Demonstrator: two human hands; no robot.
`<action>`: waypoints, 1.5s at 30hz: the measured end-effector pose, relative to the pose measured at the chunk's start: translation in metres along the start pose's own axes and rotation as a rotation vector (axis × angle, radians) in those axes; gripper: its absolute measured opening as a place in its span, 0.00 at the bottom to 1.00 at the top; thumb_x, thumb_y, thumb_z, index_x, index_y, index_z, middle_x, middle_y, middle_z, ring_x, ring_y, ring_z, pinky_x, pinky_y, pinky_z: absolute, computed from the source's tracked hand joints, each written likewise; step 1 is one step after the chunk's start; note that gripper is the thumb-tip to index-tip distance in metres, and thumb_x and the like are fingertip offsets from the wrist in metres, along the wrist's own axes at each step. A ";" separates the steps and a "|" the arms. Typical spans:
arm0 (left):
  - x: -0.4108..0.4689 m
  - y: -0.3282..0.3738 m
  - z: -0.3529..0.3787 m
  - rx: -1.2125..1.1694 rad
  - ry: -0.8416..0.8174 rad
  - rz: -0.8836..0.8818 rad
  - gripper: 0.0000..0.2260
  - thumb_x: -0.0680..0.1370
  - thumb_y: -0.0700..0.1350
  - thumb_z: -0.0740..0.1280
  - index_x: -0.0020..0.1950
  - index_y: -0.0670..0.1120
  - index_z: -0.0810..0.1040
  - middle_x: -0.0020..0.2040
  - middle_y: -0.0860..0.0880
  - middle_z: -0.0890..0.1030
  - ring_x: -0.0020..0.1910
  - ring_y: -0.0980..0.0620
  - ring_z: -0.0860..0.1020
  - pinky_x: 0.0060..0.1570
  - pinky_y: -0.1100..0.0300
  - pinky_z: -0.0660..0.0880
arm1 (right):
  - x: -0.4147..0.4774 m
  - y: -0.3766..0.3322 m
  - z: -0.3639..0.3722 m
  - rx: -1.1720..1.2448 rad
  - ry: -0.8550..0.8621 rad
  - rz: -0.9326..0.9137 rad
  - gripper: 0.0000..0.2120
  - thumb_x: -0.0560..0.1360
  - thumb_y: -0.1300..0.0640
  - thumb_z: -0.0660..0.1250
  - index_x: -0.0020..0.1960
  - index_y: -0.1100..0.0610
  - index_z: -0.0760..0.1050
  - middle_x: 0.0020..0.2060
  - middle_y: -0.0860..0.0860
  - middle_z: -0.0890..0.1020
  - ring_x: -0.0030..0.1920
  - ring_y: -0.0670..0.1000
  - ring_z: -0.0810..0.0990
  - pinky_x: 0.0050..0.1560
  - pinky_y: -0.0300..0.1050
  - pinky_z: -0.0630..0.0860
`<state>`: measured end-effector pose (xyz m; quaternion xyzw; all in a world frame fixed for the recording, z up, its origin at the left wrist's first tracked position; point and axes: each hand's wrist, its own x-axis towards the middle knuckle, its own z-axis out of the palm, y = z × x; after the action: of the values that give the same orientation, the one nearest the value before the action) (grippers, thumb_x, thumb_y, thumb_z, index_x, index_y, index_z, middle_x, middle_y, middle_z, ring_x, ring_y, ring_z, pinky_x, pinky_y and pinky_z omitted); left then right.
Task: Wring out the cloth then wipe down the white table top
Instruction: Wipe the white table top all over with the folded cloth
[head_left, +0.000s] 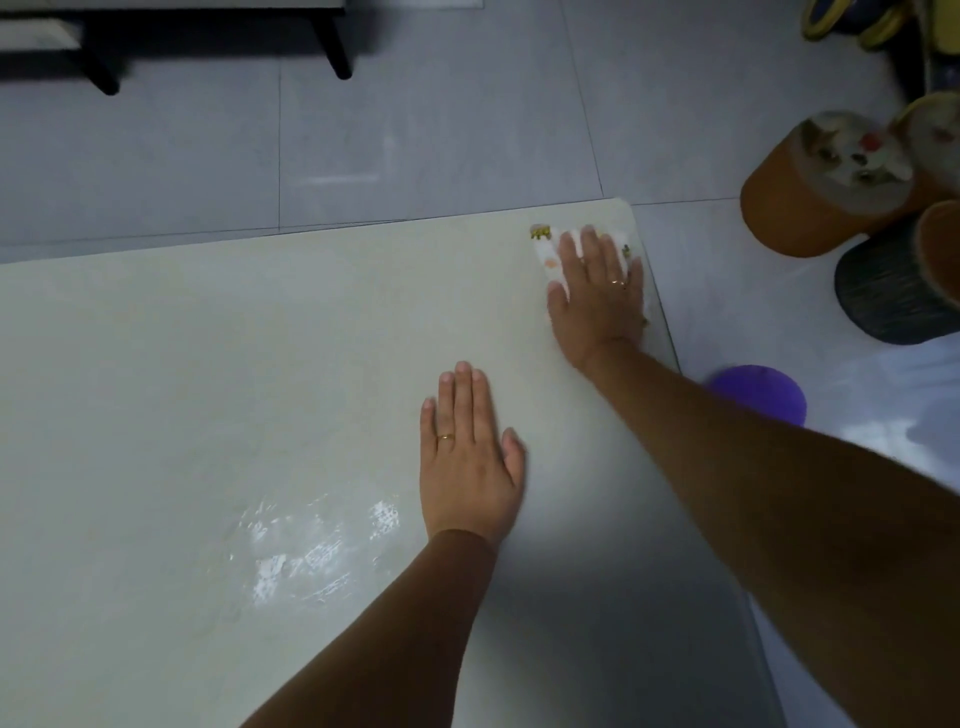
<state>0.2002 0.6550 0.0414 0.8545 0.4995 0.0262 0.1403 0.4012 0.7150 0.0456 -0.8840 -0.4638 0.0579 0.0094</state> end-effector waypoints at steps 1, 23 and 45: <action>0.000 0.000 0.000 0.000 -0.008 -0.005 0.28 0.79 0.51 0.48 0.78 0.41 0.53 0.78 0.43 0.54 0.78 0.46 0.50 0.76 0.50 0.47 | 0.000 -0.019 0.003 0.022 -0.003 0.119 0.27 0.80 0.49 0.49 0.77 0.52 0.47 0.78 0.52 0.49 0.77 0.54 0.47 0.73 0.59 0.42; 0.001 -0.001 -0.002 -0.003 -0.013 -0.001 0.29 0.78 0.51 0.47 0.77 0.41 0.54 0.78 0.43 0.56 0.77 0.46 0.52 0.76 0.51 0.46 | -0.012 0.012 0.001 -0.010 -0.018 -0.085 0.27 0.80 0.48 0.50 0.77 0.51 0.48 0.77 0.53 0.51 0.76 0.56 0.49 0.73 0.62 0.46; -0.097 0.020 0.006 -0.045 -0.027 0.061 0.27 0.79 0.50 0.49 0.76 0.39 0.58 0.77 0.41 0.59 0.76 0.43 0.56 0.75 0.48 0.49 | -0.171 0.067 0.009 -0.023 -0.081 0.093 0.28 0.81 0.48 0.47 0.77 0.52 0.43 0.77 0.54 0.47 0.77 0.58 0.46 0.74 0.60 0.46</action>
<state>0.1703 0.5611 0.0505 0.8661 0.4707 0.0303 0.1651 0.3588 0.5365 0.0480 -0.9015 -0.4230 0.0887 -0.0224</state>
